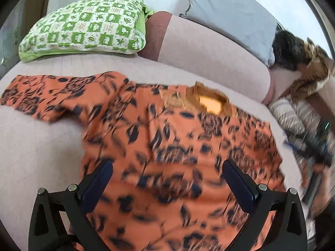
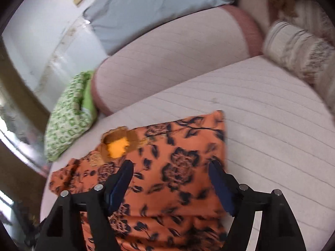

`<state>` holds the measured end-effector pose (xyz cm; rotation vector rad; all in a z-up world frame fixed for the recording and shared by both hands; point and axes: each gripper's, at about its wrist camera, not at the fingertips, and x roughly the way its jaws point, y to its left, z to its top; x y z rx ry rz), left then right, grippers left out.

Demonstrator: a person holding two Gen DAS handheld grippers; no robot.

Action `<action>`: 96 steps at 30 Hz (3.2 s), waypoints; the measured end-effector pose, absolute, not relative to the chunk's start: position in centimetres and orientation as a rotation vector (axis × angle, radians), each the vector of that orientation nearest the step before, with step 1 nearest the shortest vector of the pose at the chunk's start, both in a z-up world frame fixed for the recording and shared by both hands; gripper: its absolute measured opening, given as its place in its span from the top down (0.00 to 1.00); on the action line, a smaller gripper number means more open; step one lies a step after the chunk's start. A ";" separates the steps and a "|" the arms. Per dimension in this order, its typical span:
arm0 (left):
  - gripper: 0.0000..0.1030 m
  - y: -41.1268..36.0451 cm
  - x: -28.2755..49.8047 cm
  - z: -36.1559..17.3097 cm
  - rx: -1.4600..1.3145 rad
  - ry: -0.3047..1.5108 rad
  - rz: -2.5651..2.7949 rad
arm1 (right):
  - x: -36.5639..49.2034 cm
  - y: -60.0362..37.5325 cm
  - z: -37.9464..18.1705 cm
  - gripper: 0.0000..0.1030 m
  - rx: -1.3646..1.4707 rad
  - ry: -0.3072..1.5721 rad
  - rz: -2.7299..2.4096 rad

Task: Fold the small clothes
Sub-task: 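Grasp the blouse side edge with the right tool and fold it inward, then move the left tool to the other sleeve cuff and grasp it, then fold the held sleeve across the blouse body and open the left tool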

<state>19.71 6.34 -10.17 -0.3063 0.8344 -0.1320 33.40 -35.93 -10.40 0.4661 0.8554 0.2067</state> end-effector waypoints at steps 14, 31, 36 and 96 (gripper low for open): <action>0.00 5.0 24.0 -14.2 -0.238 0.966 -0.105 | 36.6 -35.9 -15.9 0.24 0.564 0.975 0.184; 0.00 21.0 18.0 -15.0 -0.606 0.886 0.079 | 22.7 -30.0 -15.0 0.27 0.396 0.912 0.228; 0.00 24.1 17.8 -14.4 -0.830 0.886 0.005 | 21.7 -29.0 -12.5 0.27 0.323 0.862 0.232; 0.34 -5.2 24.2 -3.0 -0.117 0.724 -0.396 | 19.2 -30.6 -15.2 0.27 0.485 0.820 0.245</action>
